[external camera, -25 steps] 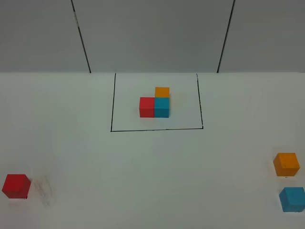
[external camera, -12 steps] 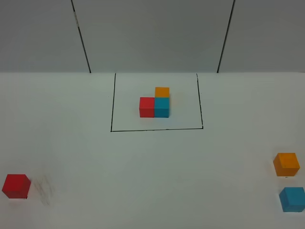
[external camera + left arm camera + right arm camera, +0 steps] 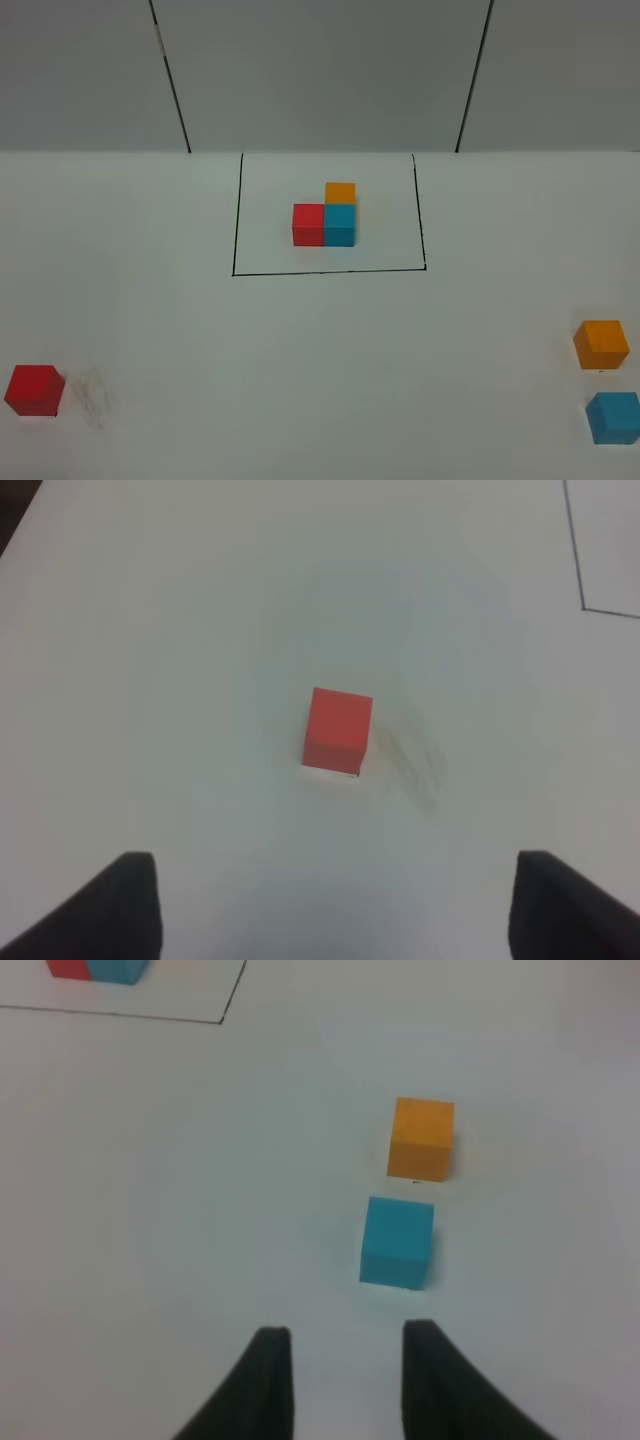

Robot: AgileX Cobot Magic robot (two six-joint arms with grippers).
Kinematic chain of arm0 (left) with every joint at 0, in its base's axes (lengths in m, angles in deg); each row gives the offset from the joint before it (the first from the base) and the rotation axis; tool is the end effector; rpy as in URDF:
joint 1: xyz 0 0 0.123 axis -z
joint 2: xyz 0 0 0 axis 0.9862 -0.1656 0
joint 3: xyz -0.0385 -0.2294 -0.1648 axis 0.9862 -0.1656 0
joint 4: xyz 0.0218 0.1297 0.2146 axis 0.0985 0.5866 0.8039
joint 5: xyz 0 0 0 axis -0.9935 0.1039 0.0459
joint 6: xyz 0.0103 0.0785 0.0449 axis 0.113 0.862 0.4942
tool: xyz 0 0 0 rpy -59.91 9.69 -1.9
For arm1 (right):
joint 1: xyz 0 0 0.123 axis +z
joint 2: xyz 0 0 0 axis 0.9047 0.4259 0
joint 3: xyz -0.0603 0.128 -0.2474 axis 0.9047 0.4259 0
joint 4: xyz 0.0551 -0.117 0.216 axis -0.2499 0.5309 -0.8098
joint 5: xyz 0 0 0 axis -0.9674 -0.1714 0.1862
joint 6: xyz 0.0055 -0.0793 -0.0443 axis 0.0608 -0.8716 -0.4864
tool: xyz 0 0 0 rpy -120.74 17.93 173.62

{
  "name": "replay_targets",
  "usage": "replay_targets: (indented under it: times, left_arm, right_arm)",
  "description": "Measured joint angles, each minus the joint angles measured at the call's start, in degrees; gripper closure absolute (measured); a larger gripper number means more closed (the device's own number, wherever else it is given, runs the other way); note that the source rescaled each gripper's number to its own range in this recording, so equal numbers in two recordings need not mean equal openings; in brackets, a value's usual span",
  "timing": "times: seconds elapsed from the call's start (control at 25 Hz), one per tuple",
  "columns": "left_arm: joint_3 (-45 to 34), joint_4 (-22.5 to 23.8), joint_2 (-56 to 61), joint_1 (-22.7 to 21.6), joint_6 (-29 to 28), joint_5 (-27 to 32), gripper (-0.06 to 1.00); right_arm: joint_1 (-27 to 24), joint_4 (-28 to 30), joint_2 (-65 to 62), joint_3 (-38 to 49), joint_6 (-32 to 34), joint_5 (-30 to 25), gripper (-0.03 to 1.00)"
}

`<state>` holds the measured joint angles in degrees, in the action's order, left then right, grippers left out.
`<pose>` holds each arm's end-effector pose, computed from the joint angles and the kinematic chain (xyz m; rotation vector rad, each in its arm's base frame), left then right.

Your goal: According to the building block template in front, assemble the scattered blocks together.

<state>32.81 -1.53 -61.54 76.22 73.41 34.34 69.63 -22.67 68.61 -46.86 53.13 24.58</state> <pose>0.0382 0.0067 0.3237 -0.2346 2.1416 0.0192 -0.0023 0.0055 0.2742 -0.1601 2.0572 0.0971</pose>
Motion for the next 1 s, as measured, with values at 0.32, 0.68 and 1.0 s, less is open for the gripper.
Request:
replay_targets:
  times: [0.32,0.68,1.0]
  left_arm:
    - [9.06,0.46,-28.00,0.00,-2.43,-1.72,0.15]
    - [9.25,1.58,-51.25,0.00,-0.77,-6.29,0.15]
    - [9.29,1.59,-59.99,0.00,7.12,-12.45,0.15]
  right_arm:
    - [0.00,0.00,0.00,0.00,0.00,0.00,0.97]
    - [0.00,0.00,0.00,0.00,0.00,0.00,0.97]
    - [0.00,0.00,0.00,0.00,0.00,0.00,0.97]
